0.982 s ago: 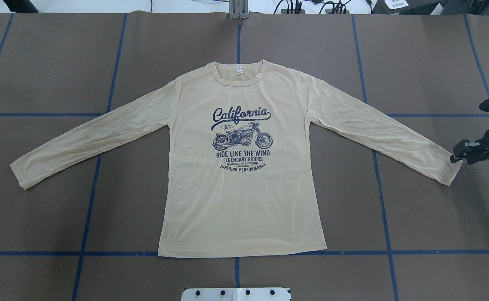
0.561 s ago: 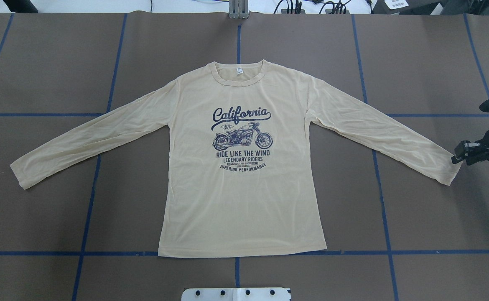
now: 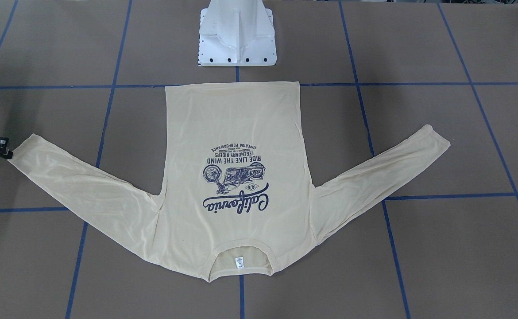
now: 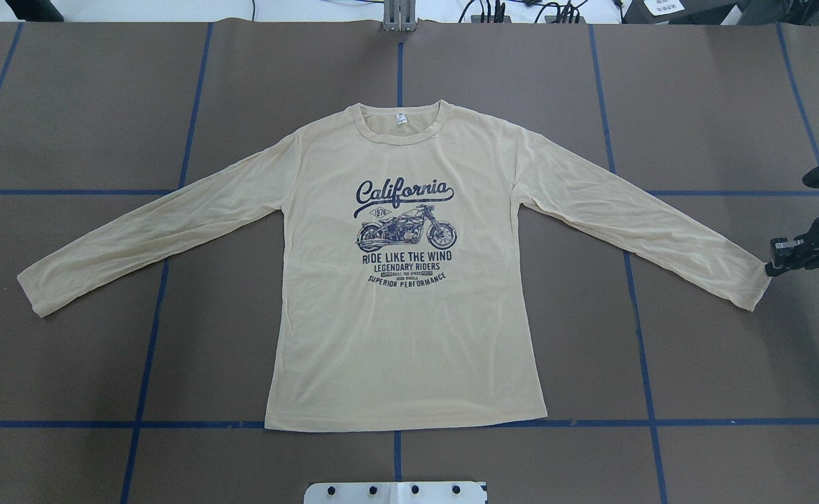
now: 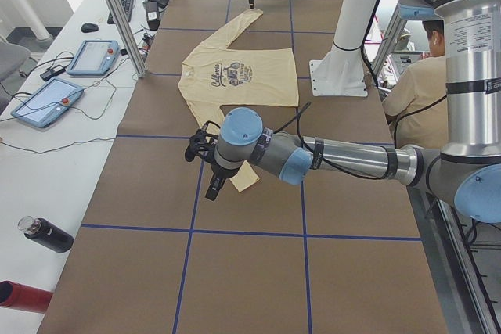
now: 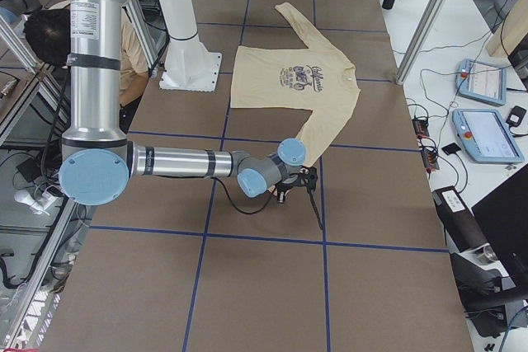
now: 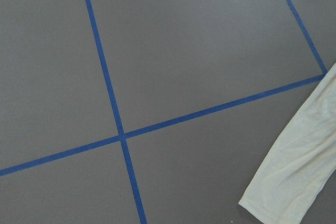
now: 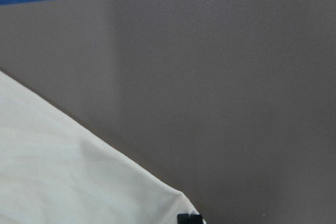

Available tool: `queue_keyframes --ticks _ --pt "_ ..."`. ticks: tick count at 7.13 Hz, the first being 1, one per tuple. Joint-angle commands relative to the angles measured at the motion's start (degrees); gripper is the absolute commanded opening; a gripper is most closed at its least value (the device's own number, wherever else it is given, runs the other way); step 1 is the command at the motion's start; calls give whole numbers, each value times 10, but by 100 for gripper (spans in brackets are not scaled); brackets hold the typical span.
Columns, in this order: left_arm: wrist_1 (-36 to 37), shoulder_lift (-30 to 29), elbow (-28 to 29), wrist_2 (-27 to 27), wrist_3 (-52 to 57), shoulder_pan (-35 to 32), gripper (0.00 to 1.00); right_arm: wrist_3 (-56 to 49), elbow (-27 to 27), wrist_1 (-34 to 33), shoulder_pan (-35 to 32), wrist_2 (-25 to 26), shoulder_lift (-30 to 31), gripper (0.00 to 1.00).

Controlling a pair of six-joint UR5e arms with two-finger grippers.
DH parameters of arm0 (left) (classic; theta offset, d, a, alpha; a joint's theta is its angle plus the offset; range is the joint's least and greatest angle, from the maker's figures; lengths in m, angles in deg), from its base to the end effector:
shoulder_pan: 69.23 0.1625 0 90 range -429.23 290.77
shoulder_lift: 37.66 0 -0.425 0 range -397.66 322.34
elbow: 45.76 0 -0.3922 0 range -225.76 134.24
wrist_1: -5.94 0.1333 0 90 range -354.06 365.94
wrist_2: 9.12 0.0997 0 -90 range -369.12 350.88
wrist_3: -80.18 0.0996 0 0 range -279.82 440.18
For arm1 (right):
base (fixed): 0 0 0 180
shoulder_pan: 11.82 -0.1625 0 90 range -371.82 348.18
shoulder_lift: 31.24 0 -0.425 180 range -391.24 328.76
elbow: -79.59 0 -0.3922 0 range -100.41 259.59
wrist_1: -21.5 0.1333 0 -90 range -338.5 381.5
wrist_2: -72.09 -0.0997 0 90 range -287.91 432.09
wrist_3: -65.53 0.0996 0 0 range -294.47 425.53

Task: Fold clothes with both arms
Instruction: 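Lower the right gripper and grasp the cuff of the nearby sleeve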

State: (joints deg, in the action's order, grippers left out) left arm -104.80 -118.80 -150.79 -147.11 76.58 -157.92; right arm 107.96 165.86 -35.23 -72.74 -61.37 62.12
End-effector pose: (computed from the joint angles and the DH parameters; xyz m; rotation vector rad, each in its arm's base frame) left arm -0.0491 -0.4448 0.5546 0.4058 0.8394 0.1596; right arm -0.1794 -0.4559 0.6561 -0.0825 -0.8575 0.0452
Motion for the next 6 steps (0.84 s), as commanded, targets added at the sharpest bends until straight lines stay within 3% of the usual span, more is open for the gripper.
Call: queue_keyframes --ticks 1,3,4,6 --pt "0 0 0 0 0 0 100 0 8 0 -2 -6 1 0" --pt "0 0 -2 -1 0 0 100 0 12 1 -4 -13 2 0" --pt "0 0 -6 -2 -1 0 100 5 43 -10 -5 -18 3 0" --pt "-1 -2 -19 -3 -3 0 99 131 83 -16 -2 -20 -38 0"
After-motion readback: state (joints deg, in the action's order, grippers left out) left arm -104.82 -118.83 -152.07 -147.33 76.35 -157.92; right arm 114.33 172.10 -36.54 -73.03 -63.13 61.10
